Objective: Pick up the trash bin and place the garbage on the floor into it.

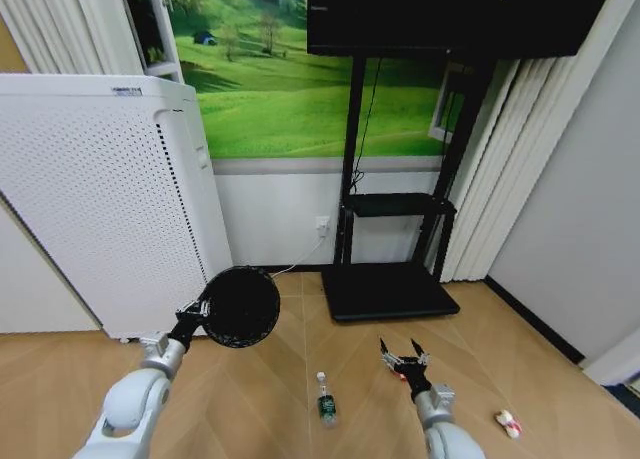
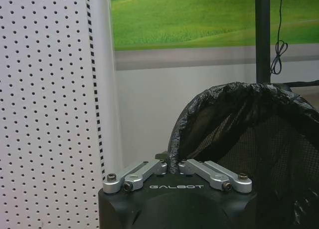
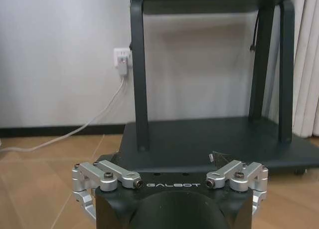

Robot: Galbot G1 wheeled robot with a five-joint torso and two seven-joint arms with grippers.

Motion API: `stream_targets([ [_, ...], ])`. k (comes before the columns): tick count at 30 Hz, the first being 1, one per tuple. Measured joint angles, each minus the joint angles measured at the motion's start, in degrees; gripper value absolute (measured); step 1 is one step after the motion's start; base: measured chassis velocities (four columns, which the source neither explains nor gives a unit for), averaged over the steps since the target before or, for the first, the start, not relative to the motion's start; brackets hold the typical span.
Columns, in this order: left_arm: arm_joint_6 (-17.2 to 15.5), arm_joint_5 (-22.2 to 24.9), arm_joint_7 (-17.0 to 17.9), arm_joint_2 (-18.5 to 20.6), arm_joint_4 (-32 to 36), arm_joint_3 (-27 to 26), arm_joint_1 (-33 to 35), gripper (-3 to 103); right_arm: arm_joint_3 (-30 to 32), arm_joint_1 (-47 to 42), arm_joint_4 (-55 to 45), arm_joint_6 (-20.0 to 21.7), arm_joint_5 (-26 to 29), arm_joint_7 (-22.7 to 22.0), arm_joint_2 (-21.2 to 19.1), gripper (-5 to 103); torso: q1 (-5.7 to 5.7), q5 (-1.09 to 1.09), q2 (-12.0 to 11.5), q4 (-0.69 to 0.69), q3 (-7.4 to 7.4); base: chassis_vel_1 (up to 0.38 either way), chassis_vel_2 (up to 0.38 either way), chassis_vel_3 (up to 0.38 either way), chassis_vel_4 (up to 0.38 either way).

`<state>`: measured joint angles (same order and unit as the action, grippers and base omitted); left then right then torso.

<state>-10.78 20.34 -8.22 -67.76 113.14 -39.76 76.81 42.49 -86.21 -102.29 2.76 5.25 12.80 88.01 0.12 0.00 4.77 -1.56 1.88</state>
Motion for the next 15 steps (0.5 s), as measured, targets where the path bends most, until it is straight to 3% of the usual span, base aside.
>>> stream_targets([
  [5, 0.08, 0.41, -0.03, 0.73, -0.91, 2.31, -2.70, 4, -2.27, 0.48, 2.68, 3.74, 2.50, 0.20, -0.31, 100, -0.01, 0.00, 0.00, 0.01, -0.01, 0.020, -0.031, -0.023, 0.022],
  [9, -0.03, 0.17, 0.61, 1.15, -2.01, 6.36, -5.97, 4, -8.36, 0.93, 6.45, 8.33, 7.71, -3.92, -0.33, 100, -0.01, 0.01, 0.00, 0.02, 0.00, 0.000, 0.000, 0.000, 0.000],
  [14, -0.26, 0.16, 1.37, 1.37, -3.28, 9.99, -9.01, 4, -12.38, 1.58, 10.81, 9.41, 8.21, -8.23, 1.35, 100, 0.00, 0.00, 0.00, 0.01, 0.01, 0.000, 0.000, 0.000, 0.000],
  [15, -0.47, 0.30, 1.54, 1.59, -3.96, 11.48, -10.68, 4, -13.48, 2.34, 13.28, 9.85, 7.95, -10.78, 2.74, 100, -0.01, 0.00, 0.00, 0.00, 0.01, 0.000, 0.000, 0.000, 0.000],
])
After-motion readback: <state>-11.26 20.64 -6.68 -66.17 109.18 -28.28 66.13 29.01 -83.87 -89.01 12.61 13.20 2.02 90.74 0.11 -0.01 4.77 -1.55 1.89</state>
